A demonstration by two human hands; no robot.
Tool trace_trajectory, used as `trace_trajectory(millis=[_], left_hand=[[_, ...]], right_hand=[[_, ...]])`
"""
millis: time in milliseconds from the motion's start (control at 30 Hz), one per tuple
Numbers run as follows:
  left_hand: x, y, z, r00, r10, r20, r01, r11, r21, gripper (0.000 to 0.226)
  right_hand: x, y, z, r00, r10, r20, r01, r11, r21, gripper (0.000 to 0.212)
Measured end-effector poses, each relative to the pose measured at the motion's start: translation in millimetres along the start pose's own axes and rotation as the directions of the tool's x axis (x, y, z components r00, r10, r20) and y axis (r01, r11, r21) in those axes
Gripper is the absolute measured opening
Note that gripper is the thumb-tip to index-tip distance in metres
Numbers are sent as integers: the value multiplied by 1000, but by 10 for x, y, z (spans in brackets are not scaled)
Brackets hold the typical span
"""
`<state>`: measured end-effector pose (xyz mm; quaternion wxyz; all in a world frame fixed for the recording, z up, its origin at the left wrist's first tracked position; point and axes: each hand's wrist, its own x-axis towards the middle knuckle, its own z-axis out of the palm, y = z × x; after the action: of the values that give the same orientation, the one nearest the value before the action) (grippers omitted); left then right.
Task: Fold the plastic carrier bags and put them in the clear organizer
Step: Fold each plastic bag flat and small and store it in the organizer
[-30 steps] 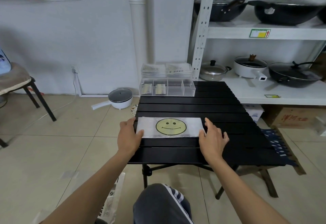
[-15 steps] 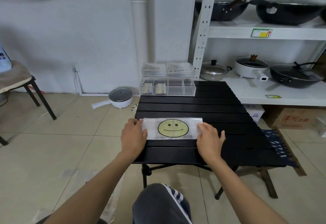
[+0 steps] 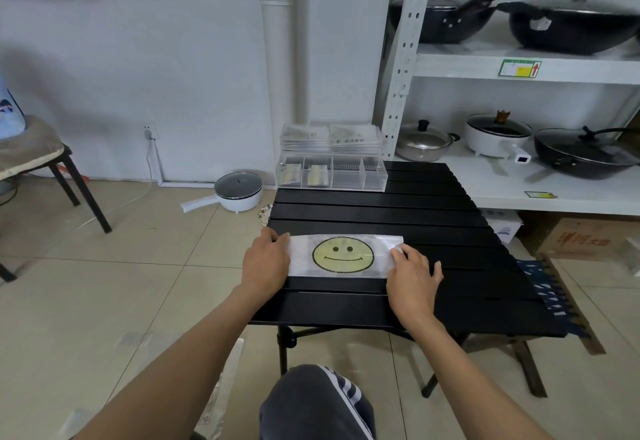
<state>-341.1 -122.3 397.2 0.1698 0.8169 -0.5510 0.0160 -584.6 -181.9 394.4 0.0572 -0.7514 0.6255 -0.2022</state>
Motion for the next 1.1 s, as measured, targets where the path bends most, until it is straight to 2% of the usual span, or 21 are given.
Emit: trace_trajectory(millis=[100, 233, 333, 433, 500, 567, 700, 767, 900, 1033, 1100], left_hand=[[32, 23, -8, 998, 65, -12, -62, 984, 169, 54], [101, 9, 1, 974, 227, 20, -227, 966, 124, 51], [94, -41, 26, 957, 285, -41, -278, 951, 132, 41], [69, -29, 39, 954, 282, -97, -266, 952, 151, 32], [63, -5, 47, 949, 287, -128, -261, 947, 184, 29], [49, 2, 75, 954, 284, -97, -258, 941, 219, 34], [38, 127, 82, 960, 278, -25, -261, 926, 273, 46], [42, 239, 35, 953, 297, -52, -279, 933, 227, 48], [-17, 375, 123, 960, 281, 14, -281, 957, 74, 29], [-99, 435, 228, 979, 194, 55, -194, 981, -1, 41], [-105, 406, 223, 981, 171, 86, -172, 985, -2, 42]], right_hand=[[3, -3, 2, 1000, -7, -4, 7, 1000, -10, 37], [1, -9, 0, 1000, -10, -2, 10, 999, -36, 34], [2, -12, -2, 1000, -9, -11, 8, 998, -57, 33], [-5, -18, -2, 999, -26, -21, 24, 997, -74, 38], [-7, -18, -5, 999, -50, -13, 49, 995, -82, 52], [-4, -12, -6, 997, -82, 7, 82, 990, -114, 61], [5, -26, -15, 995, -90, 45, 95, 986, -139, 57], [1, -36, -14, 995, -86, 54, 94, 983, -160, 56], [12, -44, -3, 995, -79, 67, 91, 976, -196, 54], [26, -90, -18, 995, -73, 65, 86, 967, -240, 50], [47, -143, -44, 996, -87, 20, 90, 970, -225, 54]])
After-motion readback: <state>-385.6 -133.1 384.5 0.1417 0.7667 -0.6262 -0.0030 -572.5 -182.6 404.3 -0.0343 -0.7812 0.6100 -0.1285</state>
